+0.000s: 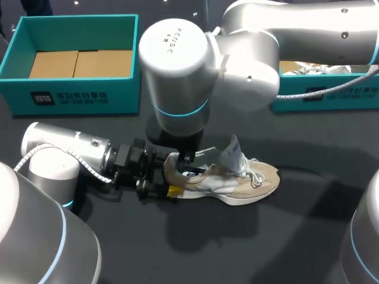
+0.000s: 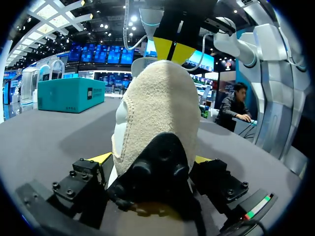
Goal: Take the shoe out of the shoebox, open the shoe tongue, remove and reinsert the insole, then place the shoe into the shoebox
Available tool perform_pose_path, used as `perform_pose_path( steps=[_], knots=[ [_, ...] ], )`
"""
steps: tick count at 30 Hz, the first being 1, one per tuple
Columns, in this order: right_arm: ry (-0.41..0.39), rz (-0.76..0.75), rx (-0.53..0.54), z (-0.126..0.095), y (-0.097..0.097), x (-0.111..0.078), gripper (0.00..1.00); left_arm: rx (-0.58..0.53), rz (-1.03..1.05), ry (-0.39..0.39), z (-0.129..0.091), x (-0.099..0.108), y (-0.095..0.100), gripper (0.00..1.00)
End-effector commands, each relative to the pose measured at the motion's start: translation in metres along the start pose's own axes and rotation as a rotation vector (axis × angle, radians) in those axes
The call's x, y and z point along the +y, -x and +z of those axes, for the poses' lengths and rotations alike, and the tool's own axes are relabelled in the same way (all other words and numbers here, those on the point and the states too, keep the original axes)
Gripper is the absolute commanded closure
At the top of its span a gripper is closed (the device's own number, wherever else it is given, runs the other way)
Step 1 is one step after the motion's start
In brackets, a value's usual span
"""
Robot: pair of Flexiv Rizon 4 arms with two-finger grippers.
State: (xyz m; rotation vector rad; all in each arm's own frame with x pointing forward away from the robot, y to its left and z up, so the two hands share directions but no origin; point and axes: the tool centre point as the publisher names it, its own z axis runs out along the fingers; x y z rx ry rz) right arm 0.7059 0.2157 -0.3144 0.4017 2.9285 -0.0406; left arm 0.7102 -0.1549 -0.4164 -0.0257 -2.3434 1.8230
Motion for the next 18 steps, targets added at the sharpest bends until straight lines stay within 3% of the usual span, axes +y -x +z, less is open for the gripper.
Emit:
perform_pose_path(
  steps=[1,18],
  knots=[
    [0.012,-0.009,0.007,0.01,0.0,-0.004,1.0,-0.002,0.0,0.0,0.003,0.004,0.003,1.0],
    [0.034,-0.068,0.021,0.047,0.01,-0.009,1.0,-0.002,0.0,0.0,0.003,0.004,0.003,1.0]
  ],
)
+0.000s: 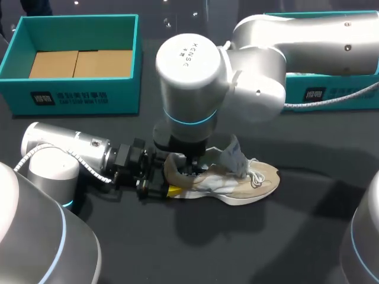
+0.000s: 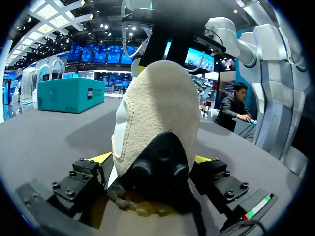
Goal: Take the shoe out of the shoebox, open the shoe tongue, remove and reinsert the insole, then place the shoe into the shoebox
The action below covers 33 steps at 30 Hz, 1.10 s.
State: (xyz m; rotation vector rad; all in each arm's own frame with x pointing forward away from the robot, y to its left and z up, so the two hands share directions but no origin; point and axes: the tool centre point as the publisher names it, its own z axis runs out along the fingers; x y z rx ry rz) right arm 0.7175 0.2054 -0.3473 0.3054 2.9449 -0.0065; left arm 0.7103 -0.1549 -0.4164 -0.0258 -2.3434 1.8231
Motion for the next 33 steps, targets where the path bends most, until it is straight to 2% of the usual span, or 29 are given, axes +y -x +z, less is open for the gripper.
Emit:
perform_pose_path(
  steps=[1,12,28,31,33],
  knots=[
    [0.003,-0.005,0.017,0.013,0.002,-0.003,1.0,-0.002,0.0,0.0,0.003,0.004,0.003,1.0],
    [-0.014,0.028,0.016,0.029,0.007,-0.021,1.0,-0.002,0.0,0.0,0.003,0.004,0.003,1.0],
    [-0.045,0.108,0.022,0.037,0.014,-0.053,1.0,-0.002,0.0,0.0,0.003,0.004,0.003,1.0],
    [-0.049,0.117,0.029,0.039,0.015,-0.056,0.83,-0.002,0.0,0.0,0.003,0.004,0.003,1.0],
    [-0.053,0.119,0.035,0.04,0.016,-0.057,0.78,-0.002,0.0,0.0,0.003,0.004,0.003,1.0]
  ],
)
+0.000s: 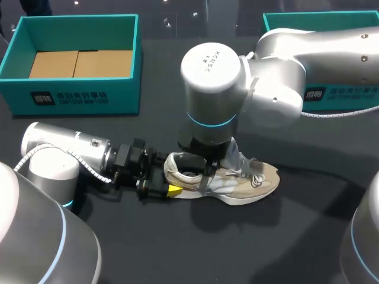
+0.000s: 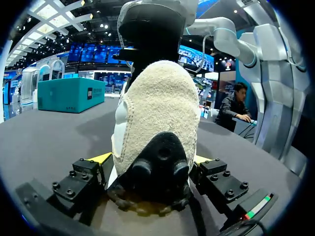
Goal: Take the shoe out of the shoebox, open the shoe tongue, remove and reinsert the insole, then place the shoe into the shoebox
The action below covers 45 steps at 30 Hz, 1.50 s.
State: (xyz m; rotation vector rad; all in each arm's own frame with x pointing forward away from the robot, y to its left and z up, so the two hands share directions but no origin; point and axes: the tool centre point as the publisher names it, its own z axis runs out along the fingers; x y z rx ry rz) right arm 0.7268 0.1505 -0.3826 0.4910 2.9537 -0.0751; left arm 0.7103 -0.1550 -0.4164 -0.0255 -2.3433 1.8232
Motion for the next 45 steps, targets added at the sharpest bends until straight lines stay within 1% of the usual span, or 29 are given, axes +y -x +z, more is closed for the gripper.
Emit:
perform_pose_path(
  steps=[1,2,8,13,17,20,26,29,33,36,40,45],
  knots=[
    [0.006,0.001,0.01,0.003,0.004,-0.005,0.76,-0.002,0.0,0.001,0.003,0.004,0.003,1.0],
    [0.006,0.0,0.014,0.004,0.004,-0.005,0.74,-0.002,0.0,0.001,0.003,0.004,0.003,1.0],
    [0.006,-0.007,0.039,0.01,0.005,-0.006,0.69,-0.002,0.0,0.001,0.003,0.004,0.003,1.0],
    [0.011,-0.025,0.07,0.019,0.001,-0.003,0.64,-0.002,0.0,0.001,0.003,0.004,0.003,1.0],
    [0.023,-0.027,0.093,0.026,-0.003,0.0,0.58,-0.002,0.0,0.001,0.003,0.004,0.003,1.0],
    [0.036,-0.026,0.103,0.029,-0.007,0.001,0.58,-0.002,0.0,0.001,0.003,0.004,0.003,1.0],
    [0.049,-0.036,0.106,0.027,-0.011,0.005,0.56,-0.002,0.0,0.001,0.003,0.004,0.003,1.0],
    [0.053,-0.041,0.123,0.031,-0.013,0.009,0.55,-0.002,0.0,0.001,0.003,0.004,0.003,1.0],
    [0.055,-0.042,0.16,0.039,-0.019,0.011,0.56,-0.002,0.0,0.001,0.003,0.004,0.003,1.0],
    [0.062,-0.04,0.175,0.041,-0.025,0.011,0.58,-0.002,0.0,0.001,0.003,0.004,0.003,1.0],
    [0.062,-0.039,0.198,0.044,-0.034,0.012,0.64,-0.002,0.0,0.001,0.003,0.004,0.003,1.0],
    [0.063,-0.031,0.21,0.045,-0.044,0.009,0.76,-0.002,0.0,0.001,0.003,0.004,0.003,1.0]
  ],
)
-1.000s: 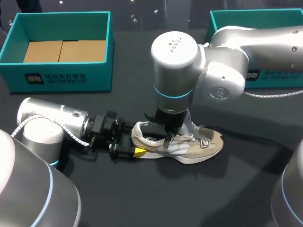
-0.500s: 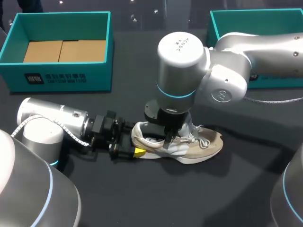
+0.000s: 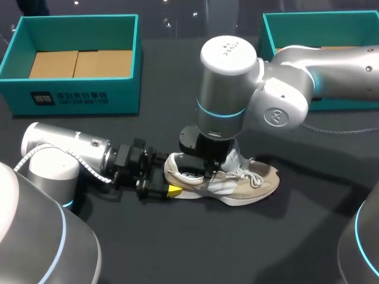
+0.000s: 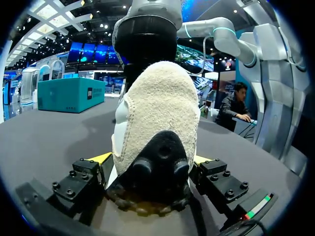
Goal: Take the shoe out of the shoebox, open the shoe tongue, remove and reinsert the insole, then place the shoe into the shoebox
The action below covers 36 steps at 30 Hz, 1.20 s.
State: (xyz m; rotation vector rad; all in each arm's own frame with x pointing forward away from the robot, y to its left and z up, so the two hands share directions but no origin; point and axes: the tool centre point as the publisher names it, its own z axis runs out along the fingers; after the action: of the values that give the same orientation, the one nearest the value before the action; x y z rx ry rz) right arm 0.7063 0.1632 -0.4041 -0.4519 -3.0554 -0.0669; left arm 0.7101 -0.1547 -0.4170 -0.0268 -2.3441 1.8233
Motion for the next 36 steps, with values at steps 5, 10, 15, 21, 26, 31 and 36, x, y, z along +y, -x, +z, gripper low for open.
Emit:
perform_pose_path(
  steps=[5,10,15,21,26,31,36],
  knots=[
    [0.001,0.011,0.006,0.032,-0.019,-0.001,1.0,-0.001,-0.001,0.0,0.003,0.003,0.003,1.0],
    [0.009,0.04,-0.004,0.024,-0.019,-0.008,1.0,-0.001,-0.001,0.0,0.003,0.003,0.003,1.0],
    [0.051,0.059,-0.021,0.012,-0.015,-0.016,1.0,-0.001,-0.001,0.0,0.003,0.003,0.003,1.0],
    [0.14,0.066,-0.038,-0.002,-0.009,-0.026,1.0,-0.001,-0.001,0.0,0.003,0.003,0.003,1.0],
    [0.235,0.053,-0.061,-0.011,-0.005,-0.031,1.0,-0.001,-0.001,0.0,0.003,0.003,0.003,1.0],
    [0.291,0.041,-0.065,-0.015,0.0,-0.032,1.0,-0.001,-0.001,0.0,0.003,0.003,0.003,1.0],
    [0.355,0.027,-0.071,-0.02,0.002,-0.036,1.0,-0.001,-0.001,0.0,0.003,0.003,0.003,1.0]
  ],
)
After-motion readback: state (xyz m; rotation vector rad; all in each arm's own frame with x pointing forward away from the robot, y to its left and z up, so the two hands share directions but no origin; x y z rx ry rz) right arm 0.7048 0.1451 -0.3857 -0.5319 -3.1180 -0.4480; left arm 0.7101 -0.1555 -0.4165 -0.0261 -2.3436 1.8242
